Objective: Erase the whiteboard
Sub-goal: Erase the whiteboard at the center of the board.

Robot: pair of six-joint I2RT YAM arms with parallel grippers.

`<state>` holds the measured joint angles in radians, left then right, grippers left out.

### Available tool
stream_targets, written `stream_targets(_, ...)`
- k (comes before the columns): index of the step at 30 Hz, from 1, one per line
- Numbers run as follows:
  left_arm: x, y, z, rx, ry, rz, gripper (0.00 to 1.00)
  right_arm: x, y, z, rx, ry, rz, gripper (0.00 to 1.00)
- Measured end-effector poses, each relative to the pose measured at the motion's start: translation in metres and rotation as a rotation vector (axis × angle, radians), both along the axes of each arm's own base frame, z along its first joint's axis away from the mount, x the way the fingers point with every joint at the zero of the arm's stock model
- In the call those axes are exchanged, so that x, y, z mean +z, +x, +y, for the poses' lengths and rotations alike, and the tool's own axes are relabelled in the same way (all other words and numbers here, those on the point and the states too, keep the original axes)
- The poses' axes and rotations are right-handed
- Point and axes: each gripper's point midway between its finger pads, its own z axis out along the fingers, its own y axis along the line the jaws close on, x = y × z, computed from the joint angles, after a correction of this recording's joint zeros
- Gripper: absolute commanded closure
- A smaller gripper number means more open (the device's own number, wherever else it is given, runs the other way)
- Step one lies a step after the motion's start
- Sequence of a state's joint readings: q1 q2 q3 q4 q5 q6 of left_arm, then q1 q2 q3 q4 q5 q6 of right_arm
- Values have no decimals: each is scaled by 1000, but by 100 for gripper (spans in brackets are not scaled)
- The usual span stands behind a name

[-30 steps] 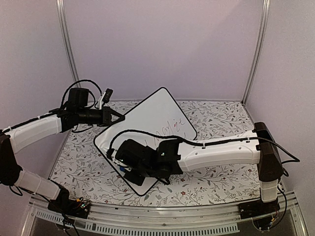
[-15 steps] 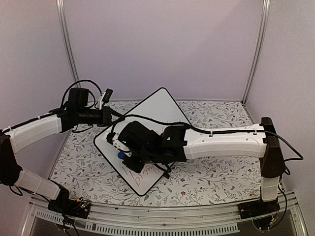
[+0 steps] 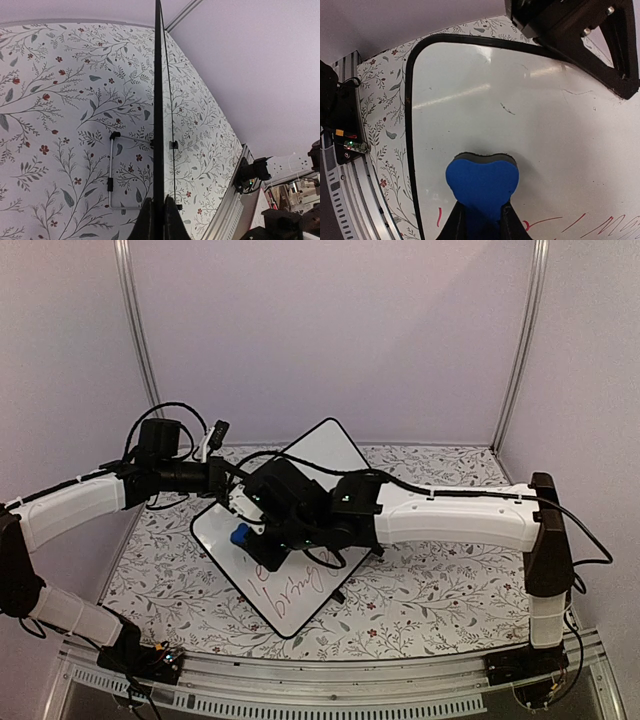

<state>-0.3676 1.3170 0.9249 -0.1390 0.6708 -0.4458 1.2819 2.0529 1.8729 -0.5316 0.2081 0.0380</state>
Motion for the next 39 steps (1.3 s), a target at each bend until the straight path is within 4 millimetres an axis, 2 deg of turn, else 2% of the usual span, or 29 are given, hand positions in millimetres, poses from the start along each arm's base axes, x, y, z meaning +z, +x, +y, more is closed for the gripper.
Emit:
stream_targets(5,0,0,0,0,0,0,100,-13,-6,2,17,-15,33,96)
stream_targets(13,0,0,0,1,0,0,100,-43,-16,-8,19,-83,77,96)
stream_targets(22,0,0,0,-2,4,-4,100,-54,-22,-11,18,-93,93,96)
stream_targets(33,0,0,0,-2,3,-5,100,-54,-23,-12,18,-96,94,96)
stream_targets(39,0,0,0,-1,3,-4,100,-58,-26,-19,22,-134,97,96)
